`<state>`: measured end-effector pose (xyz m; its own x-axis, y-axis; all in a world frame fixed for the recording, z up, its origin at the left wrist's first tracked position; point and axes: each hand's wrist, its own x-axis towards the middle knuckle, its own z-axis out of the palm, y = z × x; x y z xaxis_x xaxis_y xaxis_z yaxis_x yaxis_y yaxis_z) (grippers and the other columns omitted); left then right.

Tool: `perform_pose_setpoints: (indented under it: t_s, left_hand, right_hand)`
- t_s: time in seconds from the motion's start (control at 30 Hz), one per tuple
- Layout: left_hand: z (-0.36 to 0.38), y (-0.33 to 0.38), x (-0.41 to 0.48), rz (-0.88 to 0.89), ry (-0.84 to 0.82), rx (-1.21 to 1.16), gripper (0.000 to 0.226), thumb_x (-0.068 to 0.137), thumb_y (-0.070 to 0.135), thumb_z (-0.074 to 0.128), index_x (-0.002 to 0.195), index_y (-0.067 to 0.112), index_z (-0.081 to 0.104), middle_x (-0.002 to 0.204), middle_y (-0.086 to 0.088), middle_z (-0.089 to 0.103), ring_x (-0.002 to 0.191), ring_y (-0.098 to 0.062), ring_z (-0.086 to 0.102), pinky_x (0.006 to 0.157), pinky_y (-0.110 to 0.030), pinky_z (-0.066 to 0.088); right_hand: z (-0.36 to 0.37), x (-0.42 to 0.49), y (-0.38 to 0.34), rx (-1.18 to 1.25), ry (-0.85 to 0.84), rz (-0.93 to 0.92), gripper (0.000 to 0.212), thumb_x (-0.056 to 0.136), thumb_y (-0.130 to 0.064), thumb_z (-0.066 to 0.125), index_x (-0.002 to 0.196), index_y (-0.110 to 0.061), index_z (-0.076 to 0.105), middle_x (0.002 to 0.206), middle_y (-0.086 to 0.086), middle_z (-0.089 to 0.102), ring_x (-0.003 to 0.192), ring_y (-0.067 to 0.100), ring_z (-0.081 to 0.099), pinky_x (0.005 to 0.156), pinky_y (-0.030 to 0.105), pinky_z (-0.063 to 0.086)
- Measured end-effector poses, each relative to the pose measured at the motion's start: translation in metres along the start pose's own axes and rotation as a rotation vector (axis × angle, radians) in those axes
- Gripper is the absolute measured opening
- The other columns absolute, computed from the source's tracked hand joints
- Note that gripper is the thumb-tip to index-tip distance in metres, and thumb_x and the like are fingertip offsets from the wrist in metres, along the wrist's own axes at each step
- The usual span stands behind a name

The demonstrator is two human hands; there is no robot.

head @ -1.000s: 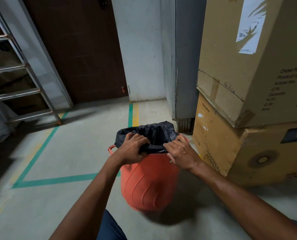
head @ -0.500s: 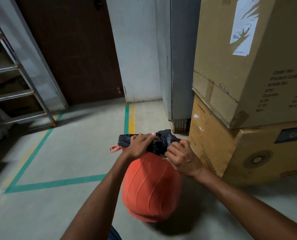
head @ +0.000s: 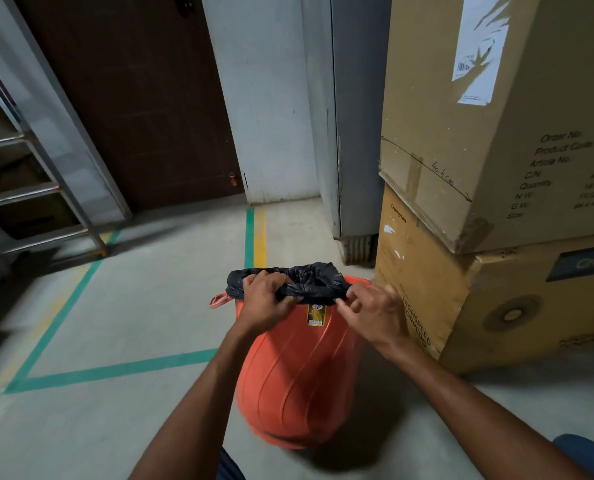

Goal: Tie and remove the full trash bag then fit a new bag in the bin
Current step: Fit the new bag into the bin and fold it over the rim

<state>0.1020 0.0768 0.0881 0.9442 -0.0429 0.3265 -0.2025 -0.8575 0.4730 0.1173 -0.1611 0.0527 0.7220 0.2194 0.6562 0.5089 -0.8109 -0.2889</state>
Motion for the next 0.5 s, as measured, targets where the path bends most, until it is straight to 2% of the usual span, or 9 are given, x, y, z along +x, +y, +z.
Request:
perform_pose_setpoints:
  t_s: [0.07, 0.13, 0.2, 0.23, 0.3, 0.4, 0.43, 0.5]
  left_hand:
    - [-0.005, -0.002, -0.002, -0.002, -0.025, -0.017, 0.011, 0.078, 0.040, 0.060, 0.079, 0.031, 0.054, 0.070, 0.017, 0.047, 0.087, -0.014, 0.045, 0.096, -0.040, 0.030]
    - [-0.010, -0.005, -0.003, 0.007, -0.041, -0.035, 0.011, 0.079, 0.040, 0.059, 0.081, 0.031, 0.055, 0.072, 0.016, 0.048, 0.088, -0.013, 0.045, 0.096, -0.039, 0.029]
    - [-0.013, -0.010, -0.006, 0.029, -0.054, -0.041, 0.010, 0.081, 0.040, 0.058, 0.083, 0.030, 0.055, 0.076, 0.012, 0.050, 0.089, -0.013, 0.045, 0.097, -0.040, 0.030]
    - [-0.015, -0.013, -0.007, 0.032, -0.071, -0.038, 0.012, 0.082, 0.041, 0.057, 0.085, 0.029, 0.057, 0.079, 0.010, 0.053, 0.091, -0.013, 0.045, 0.099, -0.042, 0.030]
    - [-0.021, -0.017, -0.010, 0.038, -0.105, -0.020, 0.025, 0.081, 0.046, 0.053, 0.091, 0.024, 0.061, 0.087, 0.005, 0.057, 0.097, -0.014, 0.046, 0.106, -0.045, 0.028]
    - [-0.024, -0.007, -0.015, 0.119, -0.096, 0.168, 0.056, 0.077, 0.056, 0.041, 0.110, 0.020, 0.068, 0.105, 0.005, 0.063, 0.112, -0.014, 0.047, 0.116, -0.043, 0.021]
    - [-0.019, 0.002, -0.017, 0.152, -0.076, 0.226, 0.057, 0.080, 0.054, 0.039, 0.112, 0.019, 0.069, 0.108, 0.004, 0.065, 0.114, -0.015, 0.050, 0.118, -0.043, 0.021]
    - [-0.005, 0.026, -0.022, 0.159, -0.069, 0.254, 0.042, 0.087, 0.045, 0.035, 0.096, 0.018, 0.067, 0.099, 0.000, 0.068, 0.104, -0.017, 0.057, 0.117, -0.043, 0.025]
  right_hand:
    - [-0.001, 0.005, 0.003, -0.032, 0.007, -0.047, 0.030, 0.074, -0.035, 0.084, 0.078, -0.018, 0.060, 0.064, -0.005, 0.060, 0.076, 0.022, 0.058, 0.074, 0.039, 0.045]
    - [-0.002, 0.012, 0.002, -0.094, -0.003, -0.088, 0.036, 0.073, -0.043, 0.076, 0.093, -0.019, 0.058, 0.088, -0.001, 0.061, 0.094, 0.024, 0.053, 0.079, 0.040, 0.040]
    - [-0.004, 0.018, -0.001, -0.135, -0.101, -0.137, 0.048, 0.075, -0.046, 0.069, 0.114, -0.020, 0.060, 0.107, -0.001, 0.061, 0.109, 0.024, 0.053, 0.088, 0.041, 0.039]
    - [-0.004, 0.019, -0.003, -0.135, -0.170, -0.155, 0.050, 0.078, -0.046, 0.066, 0.120, -0.019, 0.062, 0.111, -0.001, 0.064, 0.111, 0.024, 0.055, 0.092, 0.042, 0.039]
    - [-0.001, 0.018, -0.007, -0.093, -0.271, -0.139, 0.044, 0.085, -0.043, 0.063, 0.120, -0.017, 0.068, 0.107, 0.001, 0.070, 0.108, 0.024, 0.061, 0.096, 0.042, 0.040]
    - [0.002, 0.009, -0.019, 0.043, -0.195, -0.014, 0.036, 0.082, -0.030, 0.075, 0.112, -0.012, 0.072, 0.099, 0.008, 0.074, 0.100, 0.030, 0.066, 0.097, 0.047, 0.049]
    - [0.003, 0.007, -0.024, 0.071, -0.159, 0.015, 0.036, 0.078, -0.027, 0.079, 0.110, -0.012, 0.072, 0.095, 0.009, 0.074, 0.096, 0.032, 0.067, 0.094, 0.049, 0.052]
    - [0.005, 0.004, -0.034, 0.076, -0.142, 0.019, 0.037, 0.074, -0.023, 0.082, 0.109, -0.015, 0.071, 0.089, 0.007, 0.073, 0.091, 0.032, 0.068, 0.089, 0.049, 0.053]
